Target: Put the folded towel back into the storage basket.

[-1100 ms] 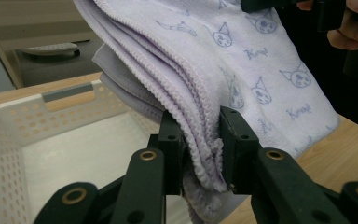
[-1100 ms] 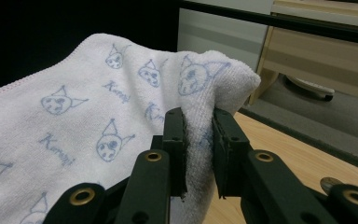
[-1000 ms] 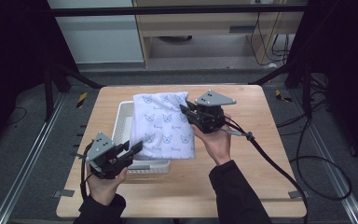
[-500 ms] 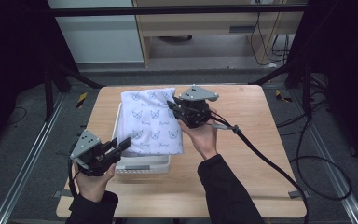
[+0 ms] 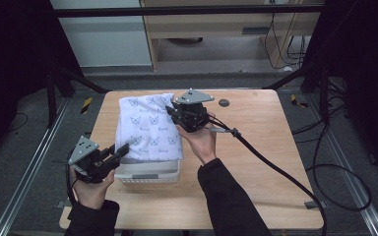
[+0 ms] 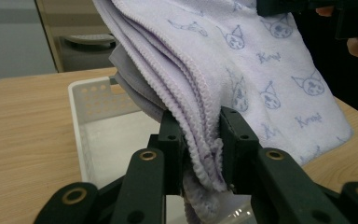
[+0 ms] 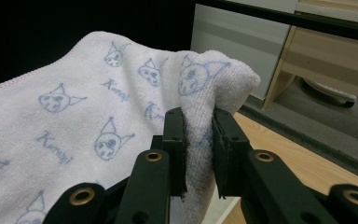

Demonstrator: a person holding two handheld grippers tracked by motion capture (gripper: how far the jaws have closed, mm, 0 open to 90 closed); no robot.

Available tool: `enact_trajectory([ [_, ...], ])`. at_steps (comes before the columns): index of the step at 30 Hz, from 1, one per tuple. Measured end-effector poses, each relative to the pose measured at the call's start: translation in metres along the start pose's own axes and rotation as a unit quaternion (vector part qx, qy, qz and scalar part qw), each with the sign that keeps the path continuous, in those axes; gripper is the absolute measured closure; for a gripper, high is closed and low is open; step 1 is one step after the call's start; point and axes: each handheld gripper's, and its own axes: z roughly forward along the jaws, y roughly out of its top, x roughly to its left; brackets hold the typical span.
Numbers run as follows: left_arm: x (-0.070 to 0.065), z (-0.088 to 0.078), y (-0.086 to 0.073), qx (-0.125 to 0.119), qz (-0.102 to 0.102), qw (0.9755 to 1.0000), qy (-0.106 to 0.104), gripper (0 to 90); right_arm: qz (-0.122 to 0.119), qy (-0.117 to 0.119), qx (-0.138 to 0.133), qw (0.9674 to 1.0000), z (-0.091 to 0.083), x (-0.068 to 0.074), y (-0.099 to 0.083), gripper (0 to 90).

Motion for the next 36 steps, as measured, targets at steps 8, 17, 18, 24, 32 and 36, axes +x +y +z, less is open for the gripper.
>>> enact_trajectory([
  [8, 0.01, 0.003, -0.003, 0.007, -0.005, 0.9999, 0.01, 71.2, -0.001, 0.001, 0.008, 1.0, 0.016, 0.003, -0.002, 77.1],
  [17, 0.021, 0.007, -0.008, 0.015, -0.012, 0.9996, 0.02, 71.2, 0.005, 0.003, 0.013, 0.9999, 0.031, 0.005, -0.007, 77.1],
  [18, 0.021, 0.008, -0.008, 0.016, -0.012, 0.9996, 0.022, 71.2, 0.003, 0.002, 0.014, 0.9999, 0.033, 0.005, -0.007, 77.0],
  [24, 0.025, 0.015, -0.014, 0.029, -0.009, 0.9991, 0.03, 71.3, 0.005, -0.001, 0.024, 0.9997, 0.043, 0.007, -0.015, 77.0],
  [32, 0.03, 0.019, -0.017, 0.037, -0.011, 0.9986, 0.036, 71.2, 0.004, -0.002, 0.033, 0.9995, 0.051, 0.008, -0.022, 77.0],
  [36, 0.031, 0.023, -0.02, 0.045, -0.01, 0.9982, 0.038, 71.2, -0.001, -0.007, 0.042, 0.9991, 0.055, 0.01, -0.026, 77.0],
])
